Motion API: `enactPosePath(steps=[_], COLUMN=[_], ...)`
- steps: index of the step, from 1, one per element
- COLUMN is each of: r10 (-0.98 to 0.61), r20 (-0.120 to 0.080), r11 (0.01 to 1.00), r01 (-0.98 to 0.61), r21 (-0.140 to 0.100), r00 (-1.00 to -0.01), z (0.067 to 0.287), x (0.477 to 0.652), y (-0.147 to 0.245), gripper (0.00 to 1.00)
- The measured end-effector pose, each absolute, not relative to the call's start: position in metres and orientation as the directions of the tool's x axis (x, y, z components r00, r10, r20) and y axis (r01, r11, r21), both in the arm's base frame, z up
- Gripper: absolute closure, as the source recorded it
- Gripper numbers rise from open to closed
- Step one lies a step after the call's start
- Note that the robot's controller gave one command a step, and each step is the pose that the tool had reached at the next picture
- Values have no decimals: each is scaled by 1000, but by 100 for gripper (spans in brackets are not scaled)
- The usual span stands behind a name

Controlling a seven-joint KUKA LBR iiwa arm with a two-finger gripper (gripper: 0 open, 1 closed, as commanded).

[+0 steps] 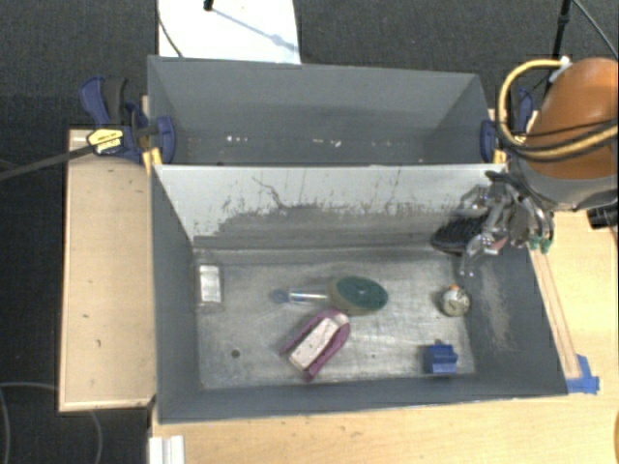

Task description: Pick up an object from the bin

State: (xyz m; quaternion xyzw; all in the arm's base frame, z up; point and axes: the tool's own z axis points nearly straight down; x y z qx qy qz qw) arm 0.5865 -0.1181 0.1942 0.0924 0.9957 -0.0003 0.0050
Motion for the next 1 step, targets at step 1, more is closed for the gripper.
enactPosePath(steps=[1], r10=[-63], r20=[-9], r11=[998], r01=[-63], r21=[-2], r00=[-998], z=[284], x=[574], y=[-109], gripper=[100])
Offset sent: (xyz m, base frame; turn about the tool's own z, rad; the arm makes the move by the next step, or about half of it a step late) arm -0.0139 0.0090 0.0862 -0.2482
